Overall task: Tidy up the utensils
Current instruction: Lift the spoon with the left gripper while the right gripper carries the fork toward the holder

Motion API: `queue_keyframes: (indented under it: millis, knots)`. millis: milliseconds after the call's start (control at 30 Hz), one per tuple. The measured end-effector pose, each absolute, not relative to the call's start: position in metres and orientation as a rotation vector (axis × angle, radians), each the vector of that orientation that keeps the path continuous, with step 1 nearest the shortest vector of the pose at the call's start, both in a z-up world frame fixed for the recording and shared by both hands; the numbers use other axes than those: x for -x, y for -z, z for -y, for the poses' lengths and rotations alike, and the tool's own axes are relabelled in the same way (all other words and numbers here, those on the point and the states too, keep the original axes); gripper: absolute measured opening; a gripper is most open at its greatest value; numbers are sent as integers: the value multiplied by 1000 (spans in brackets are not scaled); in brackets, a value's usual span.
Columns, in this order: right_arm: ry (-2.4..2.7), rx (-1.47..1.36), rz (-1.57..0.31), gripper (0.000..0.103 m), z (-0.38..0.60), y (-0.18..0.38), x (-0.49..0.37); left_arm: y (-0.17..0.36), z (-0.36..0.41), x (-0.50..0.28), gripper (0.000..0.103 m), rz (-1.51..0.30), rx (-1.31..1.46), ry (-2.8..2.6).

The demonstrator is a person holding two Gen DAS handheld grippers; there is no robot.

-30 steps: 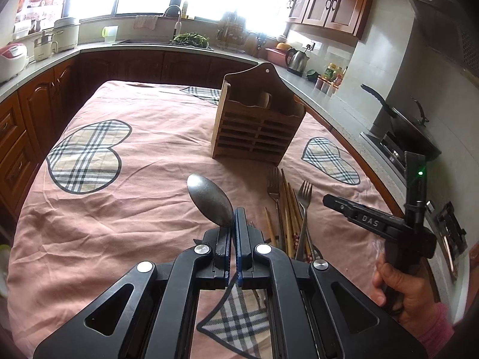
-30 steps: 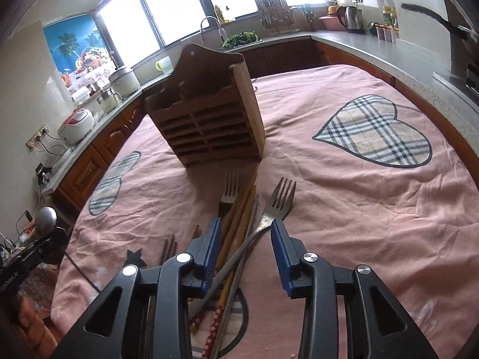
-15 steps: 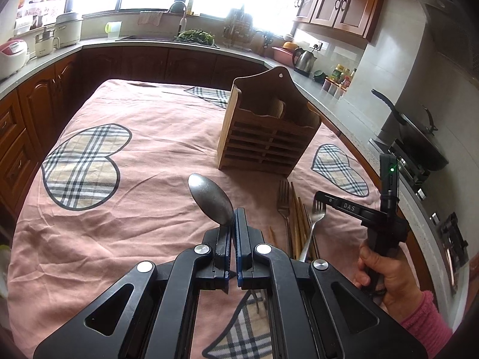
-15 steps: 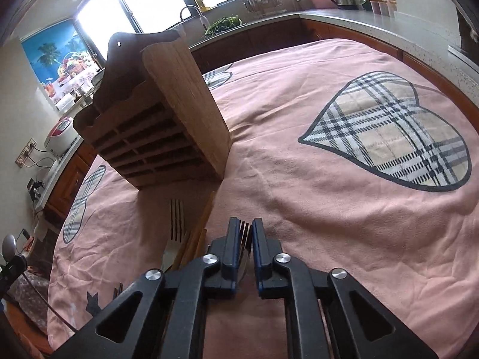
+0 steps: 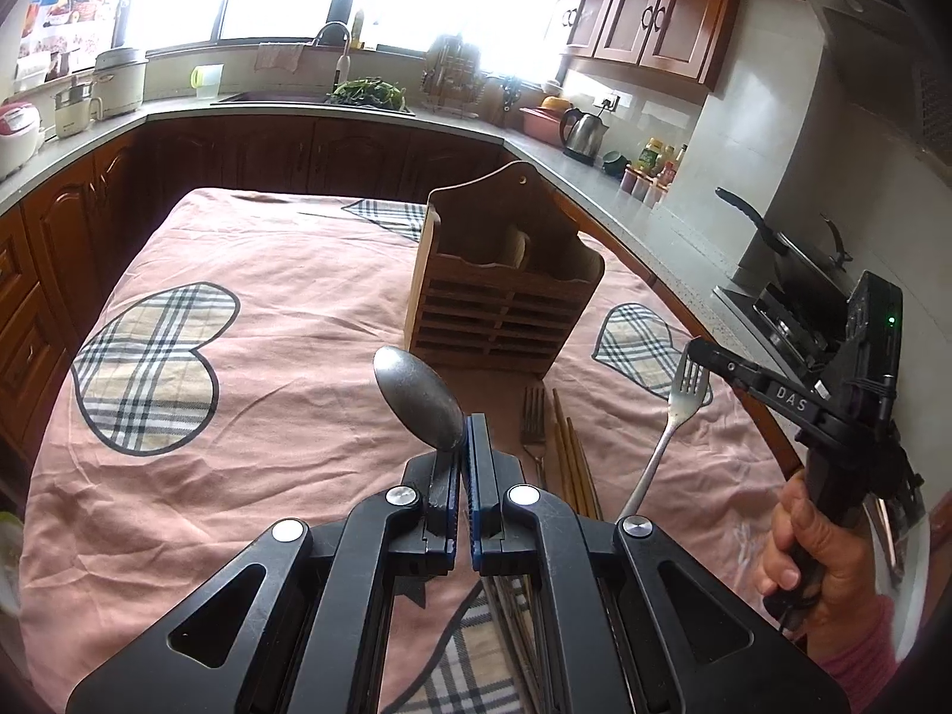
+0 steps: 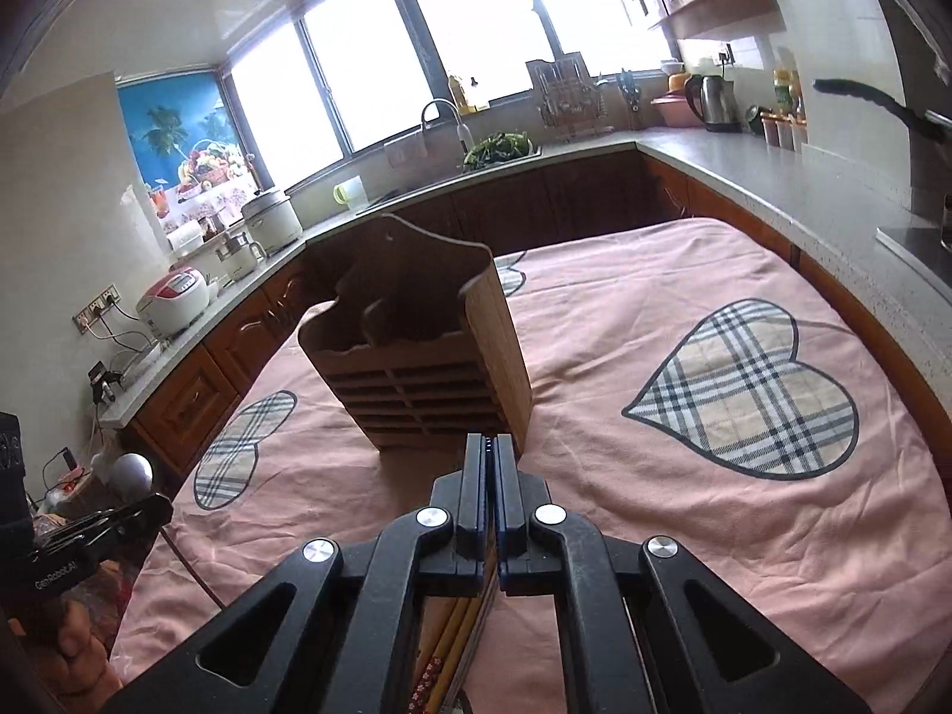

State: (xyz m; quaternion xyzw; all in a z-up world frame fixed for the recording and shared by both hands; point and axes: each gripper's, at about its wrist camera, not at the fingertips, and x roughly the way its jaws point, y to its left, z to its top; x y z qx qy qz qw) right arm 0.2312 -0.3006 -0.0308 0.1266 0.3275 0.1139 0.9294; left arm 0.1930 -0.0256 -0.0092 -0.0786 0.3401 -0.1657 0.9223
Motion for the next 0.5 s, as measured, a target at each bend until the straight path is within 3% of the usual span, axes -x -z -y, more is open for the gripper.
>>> queue_keyframes:
  millis: [500]
  knots:
    - [-179,-174,-462,2,295,-32,-237,-34,28,-218,2,-594,123,329]
